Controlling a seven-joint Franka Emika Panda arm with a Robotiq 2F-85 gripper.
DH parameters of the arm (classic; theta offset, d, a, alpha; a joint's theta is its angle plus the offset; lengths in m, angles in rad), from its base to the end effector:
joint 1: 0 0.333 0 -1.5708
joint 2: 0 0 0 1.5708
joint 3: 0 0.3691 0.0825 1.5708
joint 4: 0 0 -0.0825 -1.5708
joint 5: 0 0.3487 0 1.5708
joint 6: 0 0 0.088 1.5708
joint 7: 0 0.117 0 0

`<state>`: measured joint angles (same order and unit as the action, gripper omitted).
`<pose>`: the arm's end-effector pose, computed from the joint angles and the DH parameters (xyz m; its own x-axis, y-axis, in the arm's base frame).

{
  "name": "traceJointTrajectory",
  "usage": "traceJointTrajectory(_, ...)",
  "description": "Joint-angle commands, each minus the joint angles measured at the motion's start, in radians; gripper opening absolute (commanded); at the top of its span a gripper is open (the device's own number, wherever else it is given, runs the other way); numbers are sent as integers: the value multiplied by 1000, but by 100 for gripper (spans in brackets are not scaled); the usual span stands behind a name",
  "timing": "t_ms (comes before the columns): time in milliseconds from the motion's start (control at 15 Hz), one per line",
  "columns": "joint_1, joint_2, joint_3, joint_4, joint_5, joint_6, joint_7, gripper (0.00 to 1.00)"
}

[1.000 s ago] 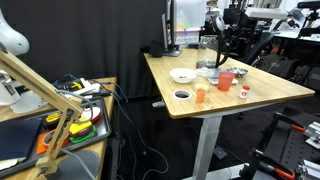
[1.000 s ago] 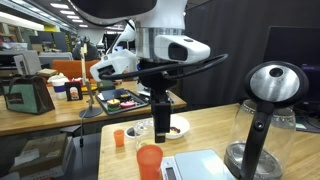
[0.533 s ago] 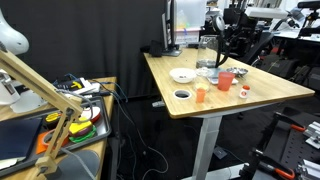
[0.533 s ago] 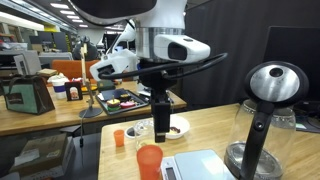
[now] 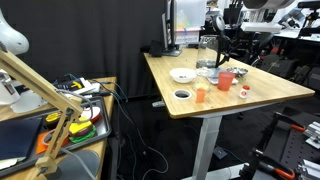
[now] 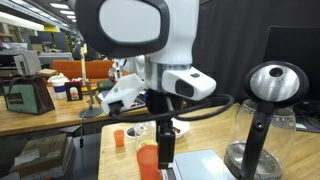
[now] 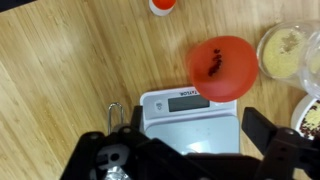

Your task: Turn on the object on the table

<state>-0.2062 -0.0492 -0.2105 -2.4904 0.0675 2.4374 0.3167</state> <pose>0.4022 -0.1777 0.3745 0.7078 -0.7060 -0.0229 -0.7062 -0.7064 -0.0490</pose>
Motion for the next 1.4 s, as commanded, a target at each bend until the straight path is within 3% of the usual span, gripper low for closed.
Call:
traceJointTrajectory(0, -13, 97, -12, 44, 15, 45, 17, 100)
traceJointTrajectory(67, -12, 119, -17, 54, 20, 53, 14, 91)
traceJointTrajectory(133, -12, 139, -20, 64, 27, 58, 12, 74)
traceJointTrajectory(800, -7, 282, -29, 163, 19, 15, -18, 3)
traceJointTrajectory(1333, -4, 324, -30, 191, 19, 27, -11, 0)
